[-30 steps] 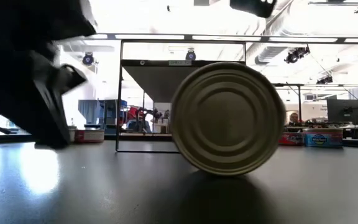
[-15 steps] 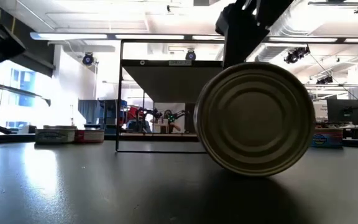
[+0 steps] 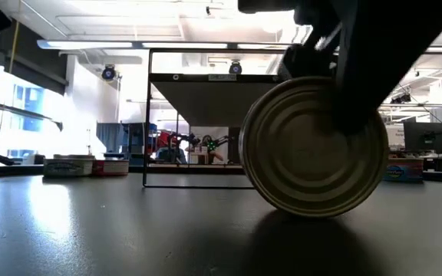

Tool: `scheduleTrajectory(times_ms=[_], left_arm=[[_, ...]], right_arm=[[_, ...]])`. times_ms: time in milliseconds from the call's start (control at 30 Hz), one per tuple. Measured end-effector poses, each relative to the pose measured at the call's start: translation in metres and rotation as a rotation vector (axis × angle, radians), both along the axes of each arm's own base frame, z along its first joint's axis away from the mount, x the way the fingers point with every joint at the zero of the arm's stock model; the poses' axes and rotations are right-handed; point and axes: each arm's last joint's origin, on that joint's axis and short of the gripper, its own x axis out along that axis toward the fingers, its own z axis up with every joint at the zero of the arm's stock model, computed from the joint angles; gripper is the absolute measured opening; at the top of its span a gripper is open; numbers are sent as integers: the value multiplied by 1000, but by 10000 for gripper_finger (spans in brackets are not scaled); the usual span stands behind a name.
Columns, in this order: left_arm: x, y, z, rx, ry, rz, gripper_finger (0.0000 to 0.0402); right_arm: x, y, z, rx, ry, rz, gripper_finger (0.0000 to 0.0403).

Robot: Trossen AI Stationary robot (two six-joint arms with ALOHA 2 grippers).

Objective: Stack canned seafood by type on shelf
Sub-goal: Put the blue pink tuna can on the shelf

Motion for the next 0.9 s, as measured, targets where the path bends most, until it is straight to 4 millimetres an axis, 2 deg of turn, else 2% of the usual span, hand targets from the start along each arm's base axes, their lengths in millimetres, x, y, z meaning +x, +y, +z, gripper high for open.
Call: scheduleTrajectory(times_ms=[133, 233, 367, 433, 533, 633, 767, 833, 900], left_arm=[[-7, 11, 17, 10, -53, 30, 0], [-11, 19, 32, 27, -127, 55, 0], [-17, 29, 50, 55, -214, 54, 0], [-21, 34, 58, 65, -244, 34, 0], [-28, 44, 73, 69, -288, -4, 0], [-39, 57, 91, 64, -349, -41, 0], [-54, 77, 114, 29, -440, -59, 0], [-62, 85, 123, 16, -486, -60, 0], [-69, 90, 129, 8, -521, -71, 0]], right_arm=[[1, 0, -4, 14, 15, -59, 324], [2, 0, -2, 14, -6, -113, 268], [4, 1, 7, 64, -50, -133, 169], [7, 3, 18, 104, -82, -121, 166], [16, 6, 53, 142, -180, -66, 166], [28, 8, 106, 137, -352, -6, 166], [34, -5, 167, -38, -564, -1, 166], [32, -20, 181, -188, -578, -47, 166], [31, -41, 185, -337, -532, -99, 166]])
